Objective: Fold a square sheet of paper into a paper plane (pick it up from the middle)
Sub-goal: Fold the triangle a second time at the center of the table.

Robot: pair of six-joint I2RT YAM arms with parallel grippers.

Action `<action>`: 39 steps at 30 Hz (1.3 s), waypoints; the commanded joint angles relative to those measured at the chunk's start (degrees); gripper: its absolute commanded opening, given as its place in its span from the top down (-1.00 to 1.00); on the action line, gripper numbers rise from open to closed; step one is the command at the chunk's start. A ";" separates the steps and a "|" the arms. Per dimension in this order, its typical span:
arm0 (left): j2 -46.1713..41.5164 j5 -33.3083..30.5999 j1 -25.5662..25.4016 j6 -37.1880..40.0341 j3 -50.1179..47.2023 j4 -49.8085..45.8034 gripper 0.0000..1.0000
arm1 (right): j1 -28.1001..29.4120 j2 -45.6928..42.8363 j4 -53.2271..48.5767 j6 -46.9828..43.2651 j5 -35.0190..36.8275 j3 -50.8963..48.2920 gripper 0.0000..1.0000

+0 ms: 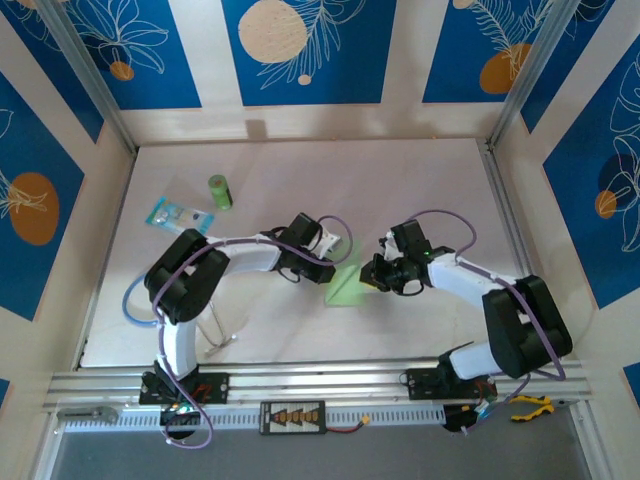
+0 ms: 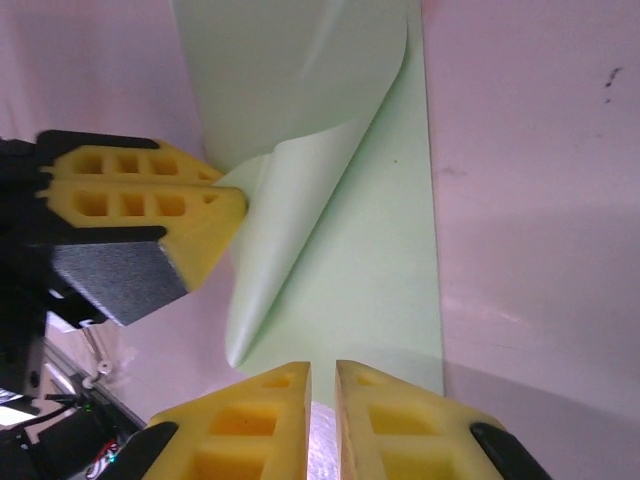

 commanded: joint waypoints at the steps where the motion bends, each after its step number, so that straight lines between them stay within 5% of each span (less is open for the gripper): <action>1: -0.48 -0.45 -0.57 -3.40 -3.30 -3.41 0.92 | -0.18 -1.76 0.86 2.55 -2.43 -1.13 0.69; 12: -2.44 -1.70 -2.02 -7.53 -5.20 -2.33 0.93 | 1.48 -3.21 8.56 8.37 -5.81 -4.75 0.76; 21: -2.13 -1.81 -2.03 -6.18 -4.73 -3.03 0.93 | 7.75 5.27 24.15 20.02 -3.41 -4.32 0.95; 39: -1.43 -1.63 -2.04 -5.09 -4.35 -3.46 0.93 | 9.49 12.46 25.17 21.94 0.84 -3.91 0.99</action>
